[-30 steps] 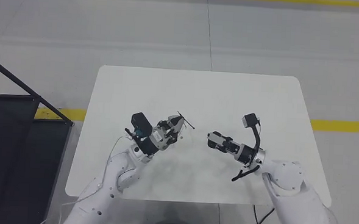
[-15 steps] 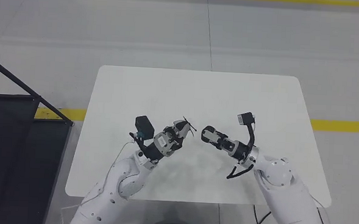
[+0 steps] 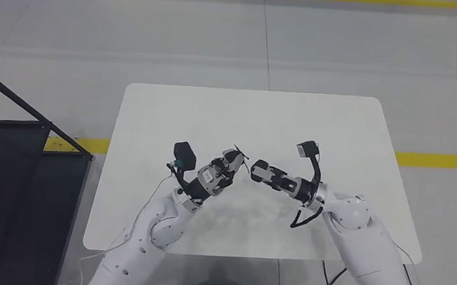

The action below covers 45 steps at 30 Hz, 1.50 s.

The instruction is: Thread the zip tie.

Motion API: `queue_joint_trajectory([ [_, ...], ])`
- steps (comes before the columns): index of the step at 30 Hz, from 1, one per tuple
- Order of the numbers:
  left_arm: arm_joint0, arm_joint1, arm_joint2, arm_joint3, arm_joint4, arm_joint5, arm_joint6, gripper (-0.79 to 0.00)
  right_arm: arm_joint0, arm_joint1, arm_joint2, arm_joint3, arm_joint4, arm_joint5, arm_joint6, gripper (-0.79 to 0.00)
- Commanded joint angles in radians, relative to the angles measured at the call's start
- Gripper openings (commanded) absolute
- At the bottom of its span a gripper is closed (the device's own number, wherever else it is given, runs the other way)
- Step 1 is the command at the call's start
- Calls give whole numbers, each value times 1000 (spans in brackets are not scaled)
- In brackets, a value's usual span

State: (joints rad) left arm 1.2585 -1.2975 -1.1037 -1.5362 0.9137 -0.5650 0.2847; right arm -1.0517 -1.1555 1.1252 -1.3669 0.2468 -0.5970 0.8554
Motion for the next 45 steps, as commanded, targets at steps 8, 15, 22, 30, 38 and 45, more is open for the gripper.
queue_joint_trajectory([
  [8,0,-2,-4,7,-15,-16,-2,-785,26,-7,-29,17,-2,8,4,-434],
  [15,-1,-3,-7,9,-24,-23,-6,-785,29,-10,-38,18,-11,11,-11,-425],
  [22,-5,-6,-5,18,-24,-24,-1,-785,33,-12,-49,18,-14,18,-16,-465],
  [30,-9,-9,-4,31,-20,-29,2,-785,36,-14,-53,19,-9,19,-18,-523],
  [38,-14,-11,-1,43,-17,-32,0,-785,36,-15,-53,19,-10,22,-26,-548],
  [45,-14,-12,-6,44,-17,-39,6,-785,41,-14,-41,27,-5,43,-30,-440],
])
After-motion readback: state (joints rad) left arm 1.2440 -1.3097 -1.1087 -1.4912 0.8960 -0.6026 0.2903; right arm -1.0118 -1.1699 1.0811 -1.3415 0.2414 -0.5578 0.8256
